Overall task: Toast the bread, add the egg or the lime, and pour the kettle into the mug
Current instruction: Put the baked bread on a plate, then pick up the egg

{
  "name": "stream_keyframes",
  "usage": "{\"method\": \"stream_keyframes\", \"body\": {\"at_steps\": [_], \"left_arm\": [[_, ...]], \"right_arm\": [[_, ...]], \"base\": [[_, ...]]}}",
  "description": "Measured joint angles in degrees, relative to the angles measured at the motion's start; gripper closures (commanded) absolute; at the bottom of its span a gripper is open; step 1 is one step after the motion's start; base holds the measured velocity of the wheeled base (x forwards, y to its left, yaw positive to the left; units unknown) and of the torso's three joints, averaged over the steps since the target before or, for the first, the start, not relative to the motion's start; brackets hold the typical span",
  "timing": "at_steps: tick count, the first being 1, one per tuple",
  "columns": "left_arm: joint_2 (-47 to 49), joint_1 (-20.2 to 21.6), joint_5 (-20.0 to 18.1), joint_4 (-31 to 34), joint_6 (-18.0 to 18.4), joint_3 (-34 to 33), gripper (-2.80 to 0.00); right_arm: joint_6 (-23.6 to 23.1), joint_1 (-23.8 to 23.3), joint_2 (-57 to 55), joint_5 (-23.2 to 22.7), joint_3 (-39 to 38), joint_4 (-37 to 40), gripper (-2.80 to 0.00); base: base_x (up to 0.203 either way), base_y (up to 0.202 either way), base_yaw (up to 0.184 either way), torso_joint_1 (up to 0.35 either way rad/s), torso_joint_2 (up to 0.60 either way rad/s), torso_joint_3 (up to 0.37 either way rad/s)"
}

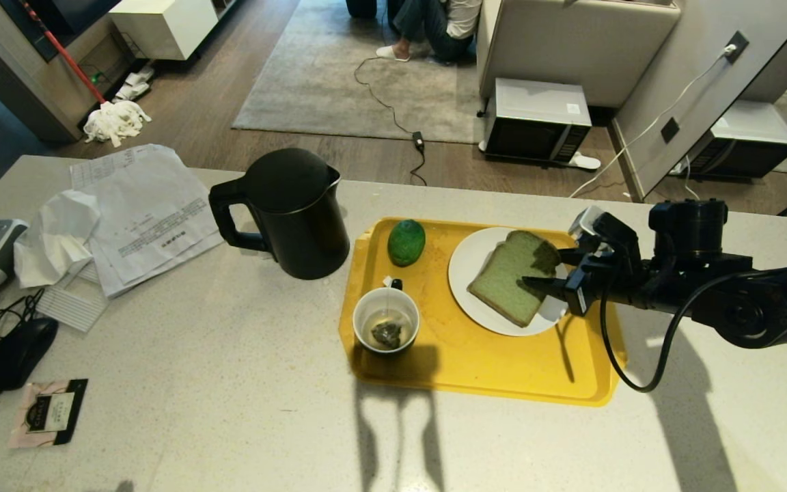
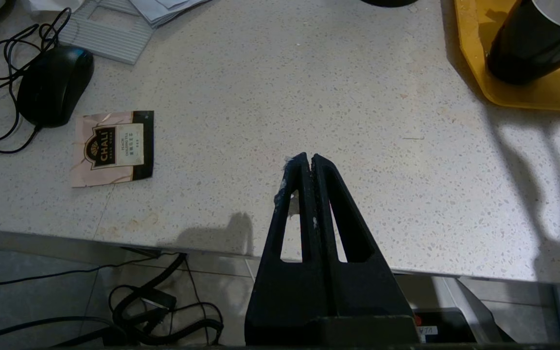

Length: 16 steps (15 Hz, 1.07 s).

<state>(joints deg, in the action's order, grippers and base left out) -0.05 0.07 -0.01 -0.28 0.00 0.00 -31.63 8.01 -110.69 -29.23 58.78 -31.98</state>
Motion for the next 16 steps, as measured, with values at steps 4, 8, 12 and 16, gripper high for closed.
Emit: {"method": "stream_keyframes", "body": {"at_steps": [4,8,12,16], "left_arm": [[0.00,0.00,0.01,-0.01,0.00,0.00,0.00],[0.00,0.00,-0.01,-0.01,0.00,0.00,0.00],[0.00,0.00,0.01,-0.01,0.00,0.00,0.00],[0.00,0.00,0.01,-0.02,0.00,0.00,0.00]], "right_arm": [[0.00,-0.52,0.16,-0.01,0.94,-0.33,-2.80],[0.00,-1.15,0.28,-0.11,2.87,-0.33,-2.80],[0.41,-1.95,1.50,-0.17,3.47,-0.33,-2.80],[4.79,-3.02,5.27,-0.15,3.00,-0.31,0.00]], "base": [[0.000,0.000,0.000,0.000,0.00,0.000],[0.000,0.000,0.000,0.000,0.00,0.000],[0.000,0.000,0.000,0.000,0.00,0.000],[0.000,0.000,0.000,0.000,0.00,0.000]]}}
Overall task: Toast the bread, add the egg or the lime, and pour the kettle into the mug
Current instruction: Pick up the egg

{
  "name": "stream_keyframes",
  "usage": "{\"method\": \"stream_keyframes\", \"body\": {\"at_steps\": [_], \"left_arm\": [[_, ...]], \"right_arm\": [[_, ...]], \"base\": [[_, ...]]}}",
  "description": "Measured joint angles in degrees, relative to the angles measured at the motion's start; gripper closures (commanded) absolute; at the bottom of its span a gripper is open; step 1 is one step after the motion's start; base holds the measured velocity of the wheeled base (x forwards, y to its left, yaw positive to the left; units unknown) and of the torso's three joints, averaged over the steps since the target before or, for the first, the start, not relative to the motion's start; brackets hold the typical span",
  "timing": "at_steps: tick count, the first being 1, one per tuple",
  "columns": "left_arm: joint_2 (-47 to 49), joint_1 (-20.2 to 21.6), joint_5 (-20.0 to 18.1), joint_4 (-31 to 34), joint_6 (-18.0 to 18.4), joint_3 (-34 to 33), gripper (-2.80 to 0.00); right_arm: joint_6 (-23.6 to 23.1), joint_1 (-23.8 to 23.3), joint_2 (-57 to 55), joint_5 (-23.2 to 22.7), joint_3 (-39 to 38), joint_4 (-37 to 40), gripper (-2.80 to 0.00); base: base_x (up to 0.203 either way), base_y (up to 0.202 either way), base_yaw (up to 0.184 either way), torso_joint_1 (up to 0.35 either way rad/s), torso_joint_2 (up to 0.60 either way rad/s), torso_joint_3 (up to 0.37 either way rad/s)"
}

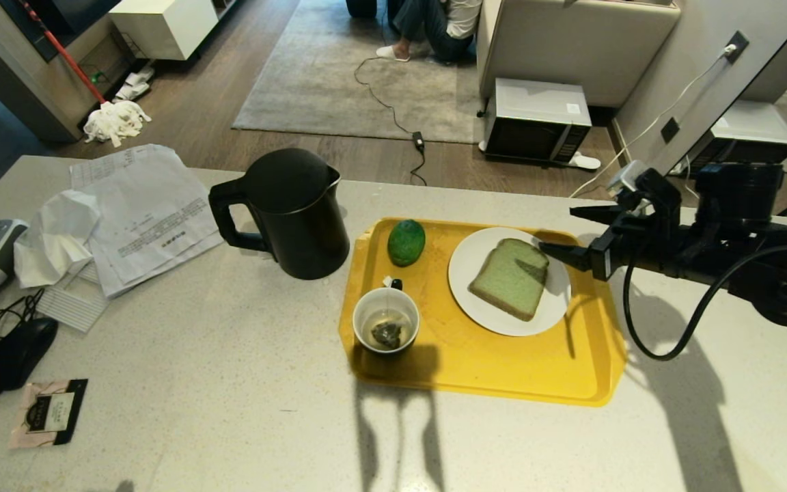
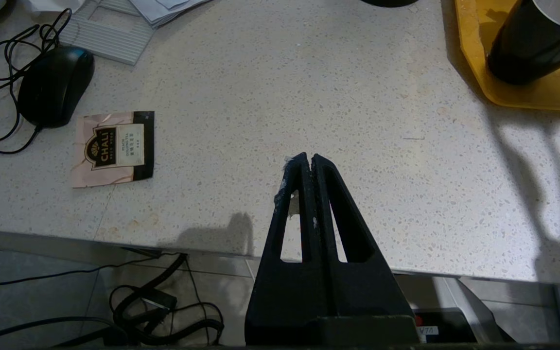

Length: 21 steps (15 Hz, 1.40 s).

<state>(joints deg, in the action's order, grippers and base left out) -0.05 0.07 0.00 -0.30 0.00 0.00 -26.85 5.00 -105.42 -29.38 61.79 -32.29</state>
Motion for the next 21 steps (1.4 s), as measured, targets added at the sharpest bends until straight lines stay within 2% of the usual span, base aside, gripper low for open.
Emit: {"method": "stream_keyframes", "body": {"at_steps": [5,11,14,18,21], "left_arm": [[0.00,0.00,0.00,0.01,0.01,0.00,0.00],[0.00,-0.02,0.00,0.01,0.00,0.00,0.00],[0.00,-0.02,0.00,0.01,0.00,0.00,0.00],[0.00,0.00,0.00,0.00,0.00,0.00,0.00],[0.00,0.00,0.00,0.01,0.02,0.00,0.00]], "right_arm": [[6.81,-2.12,9.30,0.20,-4.33,0.15,0.00],[19.94,-4.25,30.64,0.92,-18.53,0.32,0.00],[23.80,-4.91,43.91,7.02,-30.32,0.35,0.00],[24.26,-5.22,57.61,21.17,-39.27,1.83,0.00],[23.83,-5.00,65.09,24.58,-41.66,2.31,0.00]], "base": [[0.000,0.000,0.000,0.000,0.00,0.000],[0.000,0.000,0.000,0.000,0.00,0.000],[0.000,0.000,0.000,0.000,0.00,0.000],[0.000,0.000,0.000,0.000,0.00,0.000],[0.000,0.000,0.000,0.000,0.00,0.000]]}}
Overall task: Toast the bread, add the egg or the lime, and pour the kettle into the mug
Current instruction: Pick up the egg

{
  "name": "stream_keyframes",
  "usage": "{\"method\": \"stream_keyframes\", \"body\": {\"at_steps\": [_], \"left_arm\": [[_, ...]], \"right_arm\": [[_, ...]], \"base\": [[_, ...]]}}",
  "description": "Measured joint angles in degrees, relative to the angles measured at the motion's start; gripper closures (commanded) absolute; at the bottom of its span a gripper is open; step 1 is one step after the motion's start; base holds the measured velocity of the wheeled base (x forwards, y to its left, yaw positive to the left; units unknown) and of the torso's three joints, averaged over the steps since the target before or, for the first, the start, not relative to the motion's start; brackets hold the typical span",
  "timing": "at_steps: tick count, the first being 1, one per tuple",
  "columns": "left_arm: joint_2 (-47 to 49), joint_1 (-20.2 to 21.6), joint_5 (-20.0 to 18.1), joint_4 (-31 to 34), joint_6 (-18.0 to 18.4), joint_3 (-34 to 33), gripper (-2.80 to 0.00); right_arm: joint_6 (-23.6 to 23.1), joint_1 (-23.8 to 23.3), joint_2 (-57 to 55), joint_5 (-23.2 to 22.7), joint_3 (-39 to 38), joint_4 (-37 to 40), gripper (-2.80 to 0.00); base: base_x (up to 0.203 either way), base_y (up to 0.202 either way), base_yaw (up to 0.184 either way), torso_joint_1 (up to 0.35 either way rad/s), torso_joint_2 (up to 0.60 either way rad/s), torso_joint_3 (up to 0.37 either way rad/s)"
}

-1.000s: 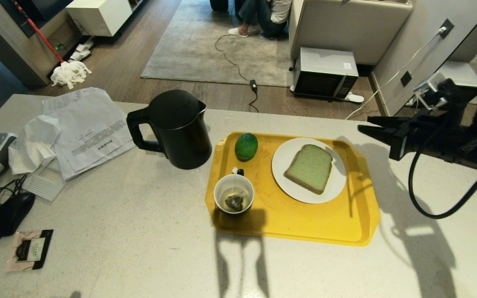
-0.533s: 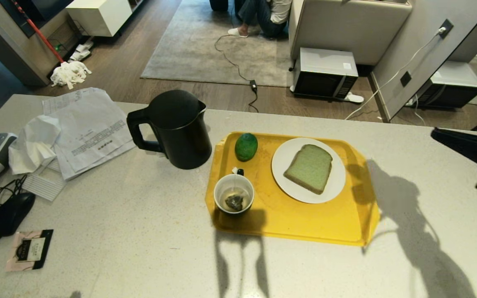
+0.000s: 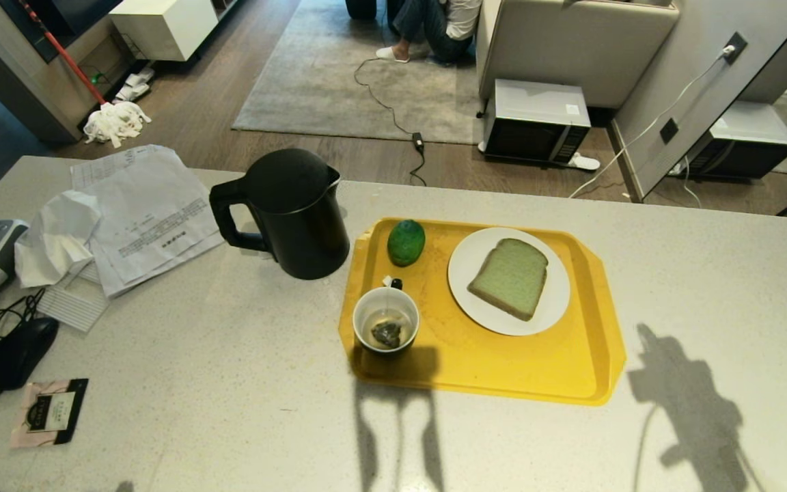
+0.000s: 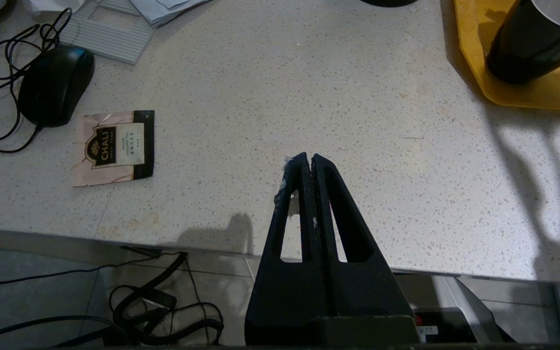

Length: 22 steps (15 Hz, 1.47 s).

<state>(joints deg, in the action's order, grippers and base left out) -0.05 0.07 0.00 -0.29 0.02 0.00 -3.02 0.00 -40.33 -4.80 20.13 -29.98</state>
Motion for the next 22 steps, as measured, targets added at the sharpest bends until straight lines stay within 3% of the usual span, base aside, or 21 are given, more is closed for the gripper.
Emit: {"method": "stream_keyframes", "body": {"at_steps": [4,8,13,16,22], "left_arm": [[0.00,0.00,-0.01,0.00,-0.02,0.00,0.00],[0.00,0.00,0.00,0.02,-0.02,0.00,0.00],[0.00,0.00,0.00,0.00,-0.02,0.00,0.00],[0.00,0.00,0.00,0.00,-0.02,0.00,0.00],[0.00,0.00,-0.01,0.05,0.00,0.00,0.00]], "right_arm": [[-0.65,0.57,9.60,0.74,-5.61,0.99,0.00],[-1.64,0.90,17.28,0.17,-8.58,8.93,0.00],[-4.57,0.88,28.37,-3.22,-9.30,10.87,0.00],[-5.84,0.44,36.20,-4.10,-9.16,17.74,0.00],[-5.11,0.21,40.30,-4.48,-11.24,19.64,0.00]], "base": [[0.000,0.000,0.000,0.000,0.00,0.000],[0.000,0.000,0.000,0.000,0.00,0.000],[0.000,0.000,0.000,0.000,0.00,0.000],[0.000,0.000,0.000,0.000,0.00,0.000],[0.000,0.000,0.000,0.000,0.00,0.000]]}}
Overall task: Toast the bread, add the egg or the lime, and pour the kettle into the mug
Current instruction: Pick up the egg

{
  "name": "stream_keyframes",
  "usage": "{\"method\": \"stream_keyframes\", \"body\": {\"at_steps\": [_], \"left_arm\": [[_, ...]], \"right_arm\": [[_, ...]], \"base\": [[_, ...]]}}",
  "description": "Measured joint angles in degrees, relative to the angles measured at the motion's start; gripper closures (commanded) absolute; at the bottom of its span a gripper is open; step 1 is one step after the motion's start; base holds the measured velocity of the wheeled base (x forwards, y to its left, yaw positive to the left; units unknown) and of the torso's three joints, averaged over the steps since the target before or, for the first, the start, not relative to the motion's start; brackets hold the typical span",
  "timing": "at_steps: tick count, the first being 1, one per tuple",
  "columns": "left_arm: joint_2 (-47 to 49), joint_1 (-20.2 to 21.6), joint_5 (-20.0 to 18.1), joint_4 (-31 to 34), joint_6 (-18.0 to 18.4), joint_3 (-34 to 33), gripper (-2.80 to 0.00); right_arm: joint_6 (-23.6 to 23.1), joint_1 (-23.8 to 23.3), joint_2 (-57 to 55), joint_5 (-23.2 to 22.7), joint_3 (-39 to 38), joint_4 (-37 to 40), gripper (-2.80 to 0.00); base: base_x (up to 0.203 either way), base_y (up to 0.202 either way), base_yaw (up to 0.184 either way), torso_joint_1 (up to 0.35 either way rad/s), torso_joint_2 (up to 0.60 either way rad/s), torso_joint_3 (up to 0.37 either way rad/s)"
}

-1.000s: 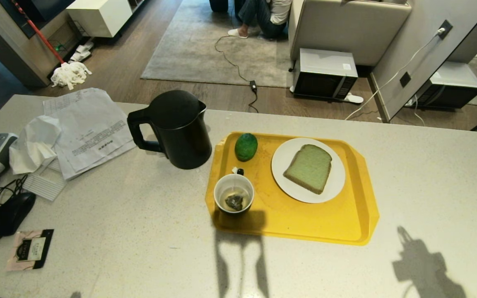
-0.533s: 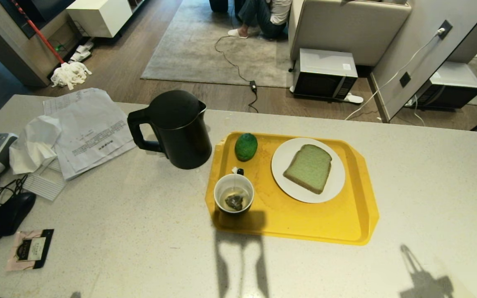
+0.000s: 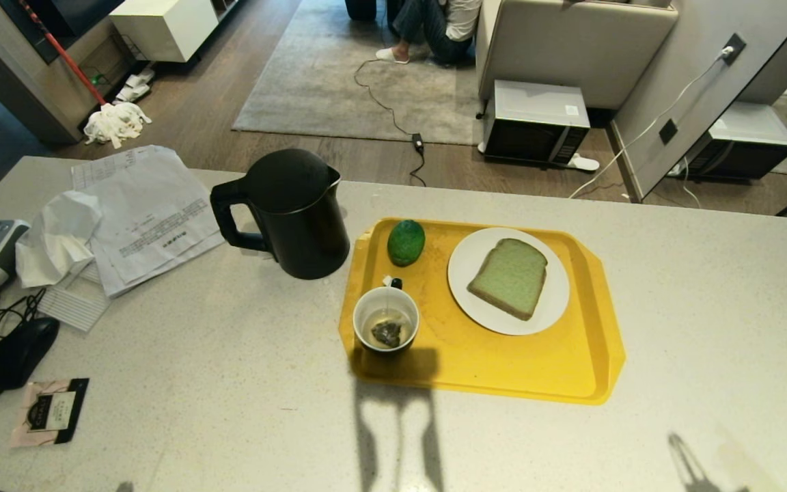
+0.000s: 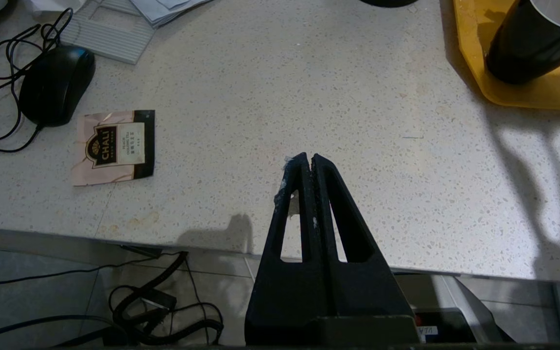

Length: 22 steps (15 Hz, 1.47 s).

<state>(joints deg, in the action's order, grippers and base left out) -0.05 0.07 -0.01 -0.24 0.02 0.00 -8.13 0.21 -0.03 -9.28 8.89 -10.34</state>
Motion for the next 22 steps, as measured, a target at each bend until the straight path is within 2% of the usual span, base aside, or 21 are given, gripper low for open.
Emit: {"method": "stream_keyframes", "body": {"at_steps": [5,9,11,13,17,22], "left_arm": [[0.00,0.00,0.01,-0.02,-0.02,0.00,0.00],[0.00,0.00,0.01,-0.05,-0.01,0.00,0.00],[0.00,0.00,0.01,-0.04,-0.02,0.00,0.00],[0.00,0.00,0.01,-0.05,0.00,0.00,0.00],[0.00,0.00,0.01,-0.02,-0.02,0.00,0.00],[0.00,0.00,0.01,-0.05,-0.02,0.00,0.00]], "right_arm": [[2.01,0.06,0.21,0.22,-7.85,-2.63,0.00],[2.33,0.01,0.24,4.15,-8.48,5.63,0.00],[-0.83,0.01,0.24,7.60,-8.71,7.26,0.00],[-1.51,0.01,0.24,7.27,-8.82,8.28,0.00],[3.12,0.04,0.21,6.94,-8.49,11.59,0.00],[3.50,0.04,0.16,6.96,-8.54,11.41,0.00]], "base": [[0.000,0.000,0.000,0.000,0.00,0.000],[0.000,0.000,0.000,0.000,0.00,0.000],[0.000,0.000,0.000,0.000,0.00,0.000],[0.000,0.000,0.000,0.000,0.00,0.000],[0.000,0.000,0.000,0.000,0.00,0.000],[0.000,0.000,0.000,0.000,0.00,0.000]]}}
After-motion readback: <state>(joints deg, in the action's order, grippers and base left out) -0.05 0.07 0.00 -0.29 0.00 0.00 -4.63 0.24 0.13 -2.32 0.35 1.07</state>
